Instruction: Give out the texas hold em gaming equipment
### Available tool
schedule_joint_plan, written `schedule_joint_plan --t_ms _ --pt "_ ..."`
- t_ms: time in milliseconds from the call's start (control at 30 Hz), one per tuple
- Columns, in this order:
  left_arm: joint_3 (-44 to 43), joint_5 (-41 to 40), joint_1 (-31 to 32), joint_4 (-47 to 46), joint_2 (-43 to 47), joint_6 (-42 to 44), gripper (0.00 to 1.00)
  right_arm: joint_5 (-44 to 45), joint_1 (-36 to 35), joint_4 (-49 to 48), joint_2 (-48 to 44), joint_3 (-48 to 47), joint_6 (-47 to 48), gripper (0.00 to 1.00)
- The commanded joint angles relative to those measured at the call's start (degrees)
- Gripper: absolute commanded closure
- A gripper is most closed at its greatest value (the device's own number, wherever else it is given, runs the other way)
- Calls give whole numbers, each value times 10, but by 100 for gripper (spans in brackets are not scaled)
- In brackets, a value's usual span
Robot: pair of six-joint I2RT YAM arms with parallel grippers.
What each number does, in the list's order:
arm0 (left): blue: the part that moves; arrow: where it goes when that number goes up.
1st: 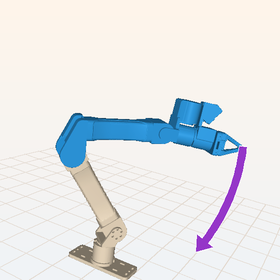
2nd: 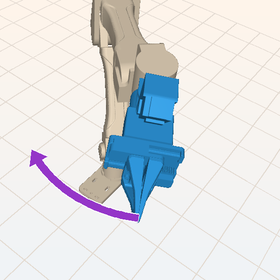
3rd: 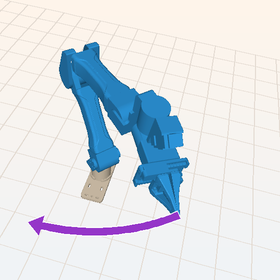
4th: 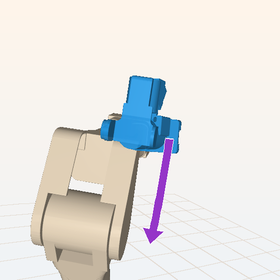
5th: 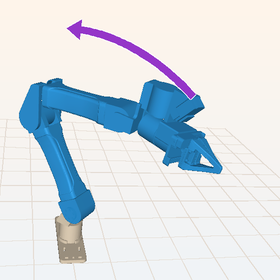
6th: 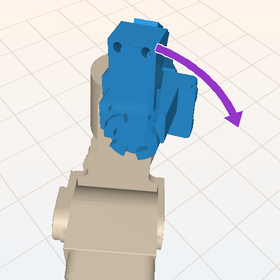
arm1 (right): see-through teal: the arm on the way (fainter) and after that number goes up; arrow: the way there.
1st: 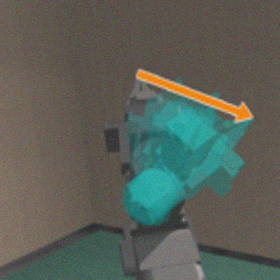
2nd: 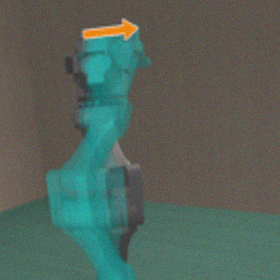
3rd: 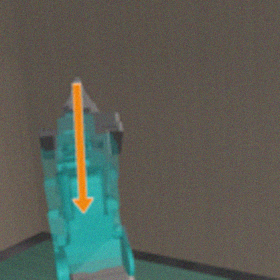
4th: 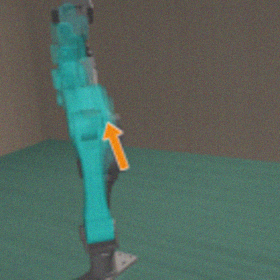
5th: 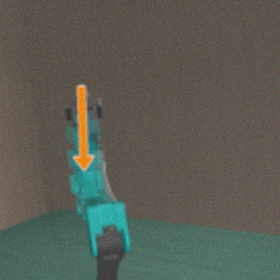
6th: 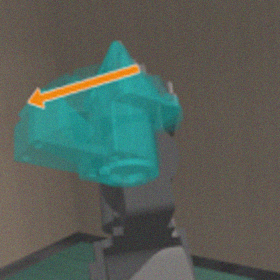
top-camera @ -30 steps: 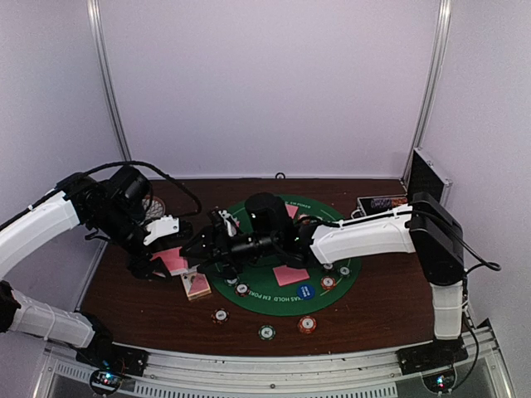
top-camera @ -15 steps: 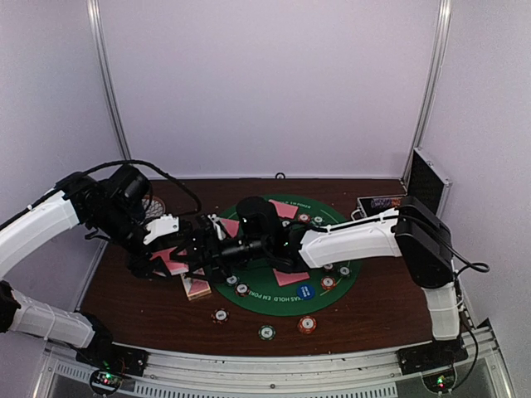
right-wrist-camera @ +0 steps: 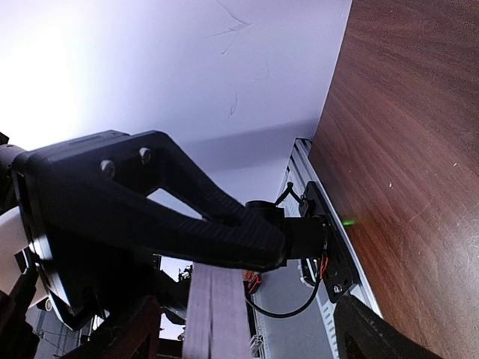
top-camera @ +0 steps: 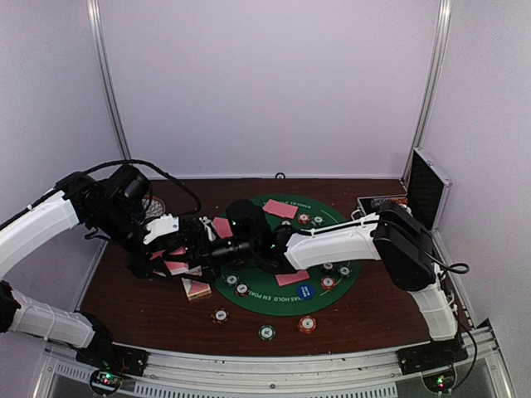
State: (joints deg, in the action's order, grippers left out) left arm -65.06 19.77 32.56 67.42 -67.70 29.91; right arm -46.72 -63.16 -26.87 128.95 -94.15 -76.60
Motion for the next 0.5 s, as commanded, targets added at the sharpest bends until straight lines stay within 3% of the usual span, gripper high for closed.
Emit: schedule_joint_plan --t_ms 0,200,467 --pt "-15 15 -3 -8 9 1 100 0 -2 -26 16 -25 -17 17" --pt "-16 15 -3 -8 8 1 100 -4 0 -9 24 -31 -18 19" --pt "-13 13 -3 -8 12 3 100 -6 18 -9 -20 51 -13 26"
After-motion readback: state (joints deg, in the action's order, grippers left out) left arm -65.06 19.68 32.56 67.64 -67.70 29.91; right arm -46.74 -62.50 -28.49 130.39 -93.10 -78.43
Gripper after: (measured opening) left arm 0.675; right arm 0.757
